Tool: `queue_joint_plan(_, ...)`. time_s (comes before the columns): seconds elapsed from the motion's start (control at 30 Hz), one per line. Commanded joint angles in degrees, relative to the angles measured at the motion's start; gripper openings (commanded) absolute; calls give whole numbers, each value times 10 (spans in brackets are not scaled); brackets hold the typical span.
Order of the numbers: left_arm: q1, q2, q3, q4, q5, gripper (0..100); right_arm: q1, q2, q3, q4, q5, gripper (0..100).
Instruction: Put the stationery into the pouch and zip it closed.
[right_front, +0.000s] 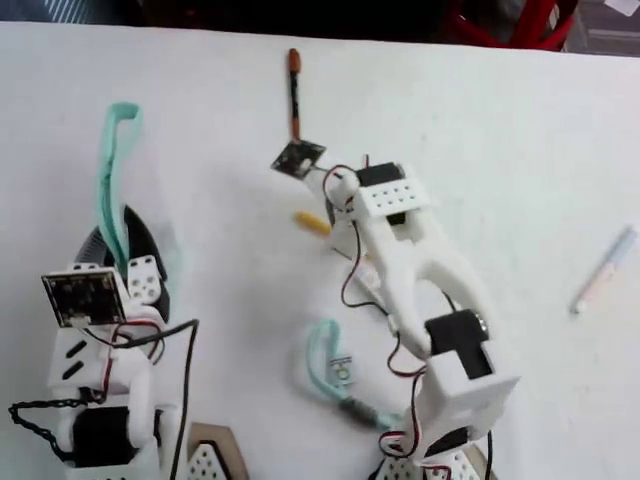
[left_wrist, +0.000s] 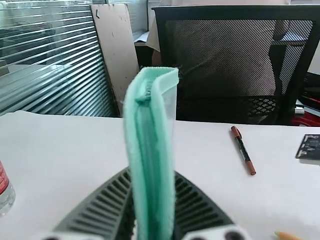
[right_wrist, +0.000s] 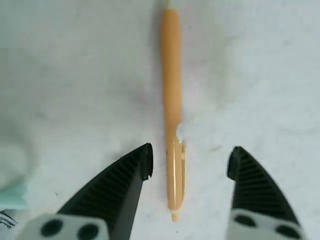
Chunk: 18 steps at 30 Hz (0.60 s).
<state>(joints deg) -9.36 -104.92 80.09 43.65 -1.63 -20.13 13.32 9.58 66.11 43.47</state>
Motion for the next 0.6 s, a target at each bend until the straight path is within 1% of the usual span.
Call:
queue_joint_plan(0.0,15,4,-14,15,7,23,-21,25,-45,7,6,301)
queue_joint_plan(0.1,15,4,-13,15,7,23,-30,59,-72,13,6,300)
queue_joint_plan(0.17,15,4,-13,17,7,23,-31,87,-93,13,6,281)
queue_joint_plan(0.33,17,4,-11,16,7,23,-29,164,-151,13,11,167)
queue_joint_plan(0.47,17,4,-11,16,7,23,-23,207,-189,13,11,11)
queue_joint_plan(0.53,17,4,-11,16,7,23,-15,210,-200,17,11,32)
queue_joint_plan(0.57,18,4,-11,16,7,23,-11,207,-203,24,11,21)
